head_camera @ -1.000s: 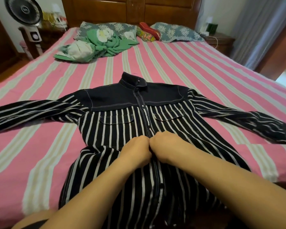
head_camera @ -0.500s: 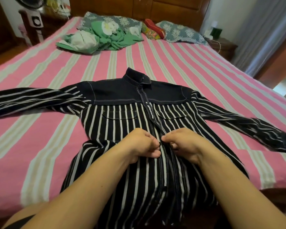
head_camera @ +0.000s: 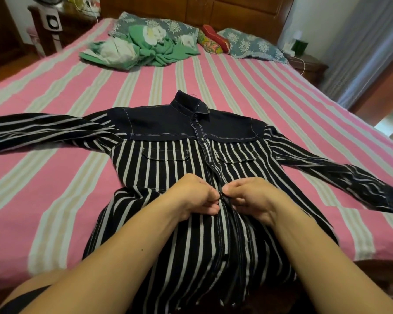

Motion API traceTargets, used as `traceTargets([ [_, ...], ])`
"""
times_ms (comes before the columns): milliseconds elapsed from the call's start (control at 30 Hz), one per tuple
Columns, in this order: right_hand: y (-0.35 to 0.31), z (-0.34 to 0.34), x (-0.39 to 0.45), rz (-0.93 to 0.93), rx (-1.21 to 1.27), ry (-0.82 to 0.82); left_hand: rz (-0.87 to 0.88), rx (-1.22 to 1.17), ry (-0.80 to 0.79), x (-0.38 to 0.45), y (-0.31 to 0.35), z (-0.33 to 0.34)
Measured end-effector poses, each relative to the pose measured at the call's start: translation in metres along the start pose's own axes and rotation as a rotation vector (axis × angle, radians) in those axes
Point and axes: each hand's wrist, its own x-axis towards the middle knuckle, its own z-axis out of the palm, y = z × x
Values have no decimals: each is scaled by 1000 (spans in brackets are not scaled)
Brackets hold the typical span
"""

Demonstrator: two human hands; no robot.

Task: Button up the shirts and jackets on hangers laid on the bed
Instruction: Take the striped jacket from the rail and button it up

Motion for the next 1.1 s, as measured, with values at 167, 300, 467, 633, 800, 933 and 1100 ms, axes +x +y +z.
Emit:
traceTargets([
  [167,4,2,-1,-42,15,15,16,27,51,0,-2,4],
  [300,4,3,-3,-89,18,-6,54,8,127,3,-8,8],
  [467,6,7,-10,-163,-33,-4,56,-41,106,4,-5,6],
  [633,17,2,-10,-248,-230,24,118,27,204,6,-12,13],
  [800,26,-4,3,-676,-884,180,166,19,303,7,-14,16],
  [933,24,-8,0,-958,-1179,167,183,35,225,6,-13,12],
  [1100,36,-3,5,-598,-902,226,318,771,242,-1,-16,20],
])
